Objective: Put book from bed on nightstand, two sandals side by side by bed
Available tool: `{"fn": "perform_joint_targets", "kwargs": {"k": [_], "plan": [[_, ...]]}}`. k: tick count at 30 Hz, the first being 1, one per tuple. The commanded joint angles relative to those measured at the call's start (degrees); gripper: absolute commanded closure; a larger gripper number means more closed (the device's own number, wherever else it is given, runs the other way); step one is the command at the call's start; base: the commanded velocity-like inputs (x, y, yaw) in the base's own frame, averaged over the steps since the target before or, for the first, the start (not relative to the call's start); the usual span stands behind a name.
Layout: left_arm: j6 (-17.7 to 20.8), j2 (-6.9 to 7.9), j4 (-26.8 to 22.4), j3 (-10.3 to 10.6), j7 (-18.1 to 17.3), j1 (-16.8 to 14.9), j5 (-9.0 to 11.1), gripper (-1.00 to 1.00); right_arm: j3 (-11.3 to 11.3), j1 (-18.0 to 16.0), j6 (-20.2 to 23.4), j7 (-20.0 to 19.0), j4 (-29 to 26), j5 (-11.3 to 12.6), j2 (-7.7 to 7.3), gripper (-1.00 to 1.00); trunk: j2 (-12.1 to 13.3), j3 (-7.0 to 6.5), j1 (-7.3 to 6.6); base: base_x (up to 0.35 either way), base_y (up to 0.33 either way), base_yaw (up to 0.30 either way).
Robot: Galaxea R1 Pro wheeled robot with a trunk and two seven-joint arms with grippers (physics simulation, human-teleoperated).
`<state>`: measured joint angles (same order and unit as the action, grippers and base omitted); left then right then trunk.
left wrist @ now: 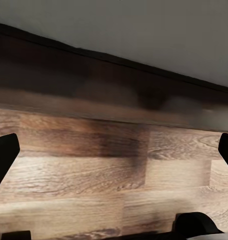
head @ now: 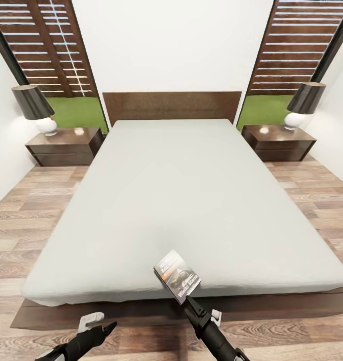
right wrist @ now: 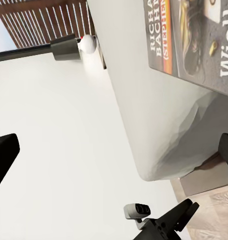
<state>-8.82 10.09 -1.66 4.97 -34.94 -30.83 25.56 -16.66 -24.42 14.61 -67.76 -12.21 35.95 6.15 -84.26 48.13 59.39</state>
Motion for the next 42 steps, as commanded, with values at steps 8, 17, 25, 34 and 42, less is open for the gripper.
{"fn": "perform_joint_targets", "kwargs": {"k": [8, 17, 25, 34, 42], "plan": [[-0.25, -0.05, 0.07, 0.56, -0.09, -0.02, 0.37, -1.00, 0.14, -0.01, 0.59, -0.09, 0.00, 0.52, 0.00, -1.00, -0.82, 0.40, 0.44, 0.000, 0.001, 0.000], [-0.24, -0.07, 0.07, 0.57, -0.11, -0.02, 0.37, -1.00, 0.14, -0.01, 0.59, -0.09, 0.00, 0.52, 0.00, -1.00, -4.43, 2.01, 2.41, 0.000, 0.000, 0.000], [-0.24, -0.07, 0.07, 0.57, -0.12, -0.05, 0.37, -1.00, 0.14, -0.01, 0.59, -0.09, 0.00, 0.52, 0.00, -1.00, -7.64, 3.45, 4.17, 0.000, 0.000, 0.000], [-0.24, -0.07, 0.07, 0.57, -0.13, -0.02, 0.37, -1.00, 0.14, -0.01, 0.59, -0.09, 0.00, 0.52, 0.00, -1.00, -11.25, 5.06, 6.15, 0.000, 0.000, 0.000], [-0.24, -0.07, 0.07, 0.57, -0.13, -0.02, 0.29, -1.00, 0.14, -0.01, 0.59, -0.09, 0.00, 0.52, 0.00, -1.00, -14.46, 6.50, 7.90, 0.000, 0.000, 0.000]]}}
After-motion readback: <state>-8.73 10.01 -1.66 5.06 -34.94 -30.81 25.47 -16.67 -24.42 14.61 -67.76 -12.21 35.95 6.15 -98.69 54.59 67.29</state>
